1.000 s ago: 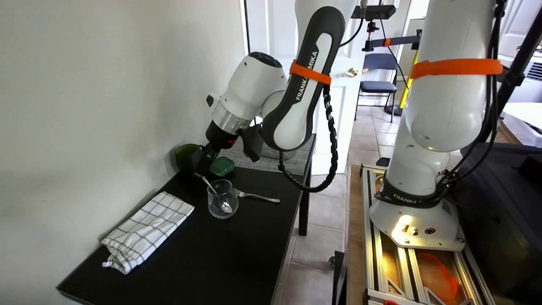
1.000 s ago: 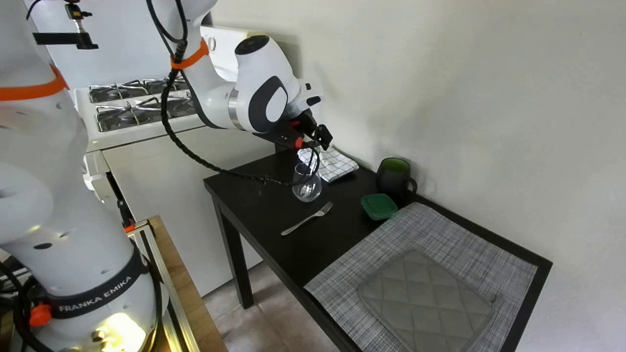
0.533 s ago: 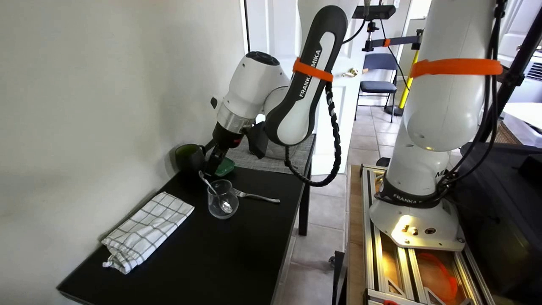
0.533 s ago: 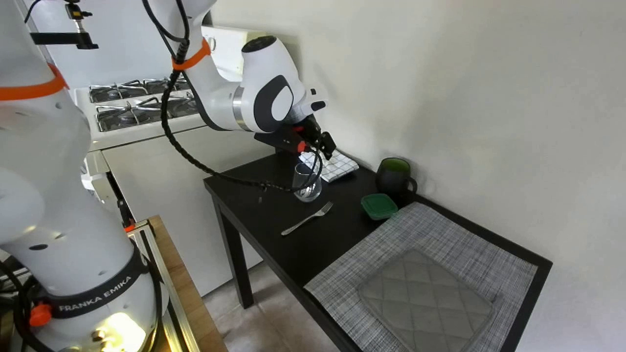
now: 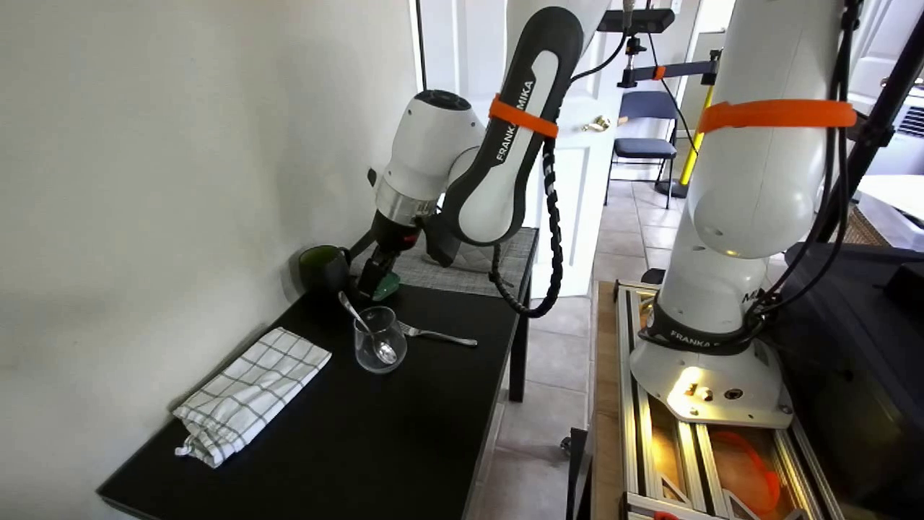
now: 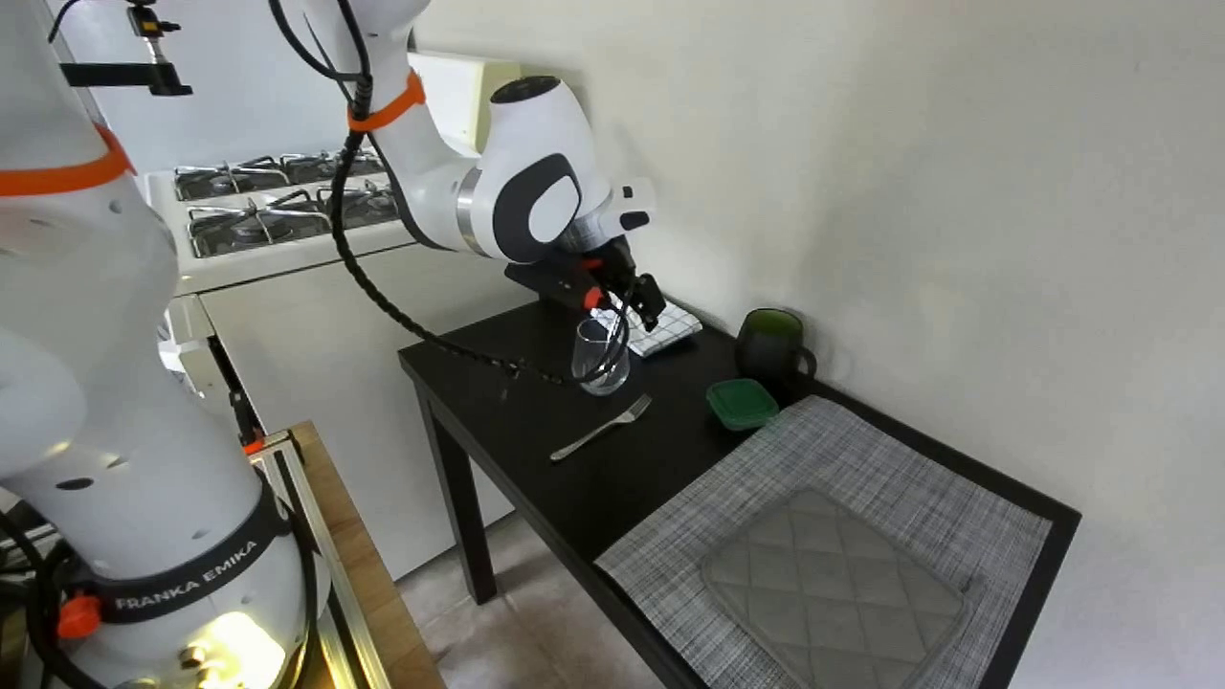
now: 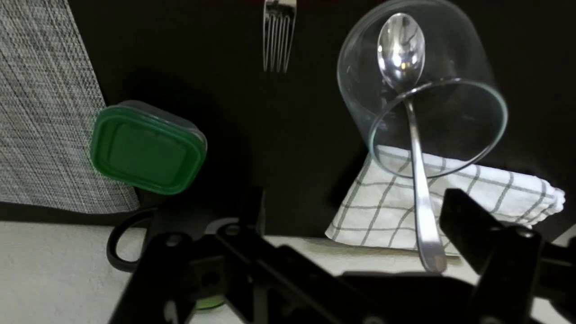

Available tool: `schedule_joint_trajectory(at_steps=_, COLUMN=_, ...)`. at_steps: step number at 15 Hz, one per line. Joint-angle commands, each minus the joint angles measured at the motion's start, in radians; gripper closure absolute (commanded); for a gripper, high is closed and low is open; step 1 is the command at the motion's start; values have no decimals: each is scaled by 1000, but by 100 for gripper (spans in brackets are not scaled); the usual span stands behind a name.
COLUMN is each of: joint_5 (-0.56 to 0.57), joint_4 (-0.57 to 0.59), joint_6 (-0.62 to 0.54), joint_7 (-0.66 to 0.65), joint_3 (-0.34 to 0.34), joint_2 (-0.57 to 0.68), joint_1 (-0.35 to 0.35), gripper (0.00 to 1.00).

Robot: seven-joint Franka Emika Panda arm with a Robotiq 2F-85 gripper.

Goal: Place the cutlery in the cup

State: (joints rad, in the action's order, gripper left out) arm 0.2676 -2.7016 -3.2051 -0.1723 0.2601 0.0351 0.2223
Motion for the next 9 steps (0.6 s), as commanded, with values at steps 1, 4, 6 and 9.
schedule_joint_trajectory(at_steps=1, joint_5=-156, joint_4=29, joint_6=103, joint_7=95, joint_3=79, joint_2=5, joint_1=58, gripper=0)
schedule_joint_trajectory(at_steps=4, joint_5=-405, joint_4=91, joint_6=201, joint_7=273, joint_3=124, joint_2=-18, joint_1=95, gripper=0)
schedule_joint_trajectory(at_steps=6, joint_5=-545, joint_4=127, joint_6=320, joint_7=397, joint_3=97, joint_2=-93, joint_1=111, gripper=0)
schedule_joint_trajectory(at_steps=9, joint_5=-436, joint_4=168, joint_6=503, joint_7=368, joint_3=-113, joint_2=-150, joint_1=35, gripper=0)
